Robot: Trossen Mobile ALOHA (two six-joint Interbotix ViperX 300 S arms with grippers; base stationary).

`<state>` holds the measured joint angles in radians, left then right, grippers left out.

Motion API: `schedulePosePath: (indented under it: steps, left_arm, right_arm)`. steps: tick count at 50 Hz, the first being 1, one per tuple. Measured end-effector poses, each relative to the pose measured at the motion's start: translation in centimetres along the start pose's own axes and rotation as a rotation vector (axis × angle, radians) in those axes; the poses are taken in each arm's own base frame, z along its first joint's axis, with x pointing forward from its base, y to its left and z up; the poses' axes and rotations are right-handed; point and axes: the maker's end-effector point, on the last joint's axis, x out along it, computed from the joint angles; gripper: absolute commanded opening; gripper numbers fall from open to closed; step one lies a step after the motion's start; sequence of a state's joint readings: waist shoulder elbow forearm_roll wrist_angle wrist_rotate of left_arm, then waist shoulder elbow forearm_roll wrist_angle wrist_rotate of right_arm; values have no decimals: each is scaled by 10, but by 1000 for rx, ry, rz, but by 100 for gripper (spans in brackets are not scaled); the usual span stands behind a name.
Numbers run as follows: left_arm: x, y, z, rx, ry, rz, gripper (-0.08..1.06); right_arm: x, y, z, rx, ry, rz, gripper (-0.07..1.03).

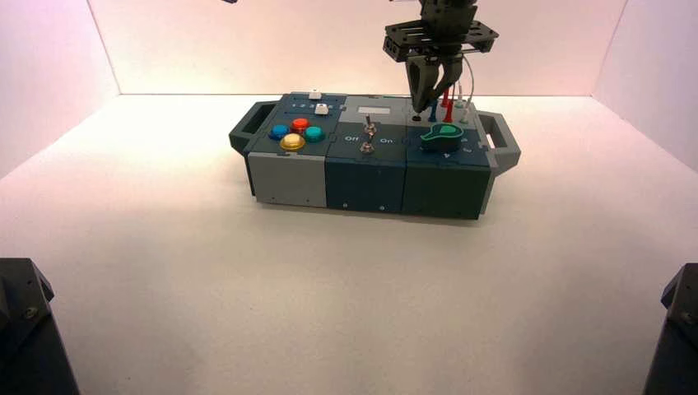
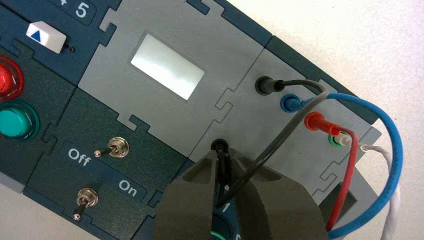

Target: Insert the black wire.

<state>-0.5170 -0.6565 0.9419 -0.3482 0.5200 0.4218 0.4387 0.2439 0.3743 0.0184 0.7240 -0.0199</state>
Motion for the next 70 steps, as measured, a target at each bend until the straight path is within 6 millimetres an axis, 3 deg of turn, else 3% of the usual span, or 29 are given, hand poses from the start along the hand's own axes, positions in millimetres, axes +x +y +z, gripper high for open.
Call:
schedulePosePath:
  steps: [30, 33, 35, 39, 45, 52, 60, 70]
  left_arm:
    - [0, 0, 0, 0, -1, 1, -3]
    - [0, 0, 0, 0, -1, 1, -3]
    - [0, 0, 0, 0, -3, 1, -3]
    - [0, 0, 0, -2, 0, 0, -3]
    - [0, 0, 0, 0, 0, 0, -3]
    - [0, 1, 1, 0, -8, 4, -3]
    - [1, 2, 1, 0, -13, 9, -3]
    - [3, 4, -1, 9, -27, 26, -3]
  right_arm:
    - [14, 0, -4, 2, -20, 0, -2]
    - [14, 1, -4, 0, -20, 1, 6]
    - [12, 1, -4, 2, -21, 0, 20]
    - [12, 1, -7, 0, -12, 1, 37]
    - [10, 7, -14, -15, 19, 4, 38]
    - [-4, 5, -11, -8, -3, 3, 38]
    - [-34, 5, -7, -13, -49, 3, 38]
    - [-48, 5, -15, -14, -66, 2, 38]
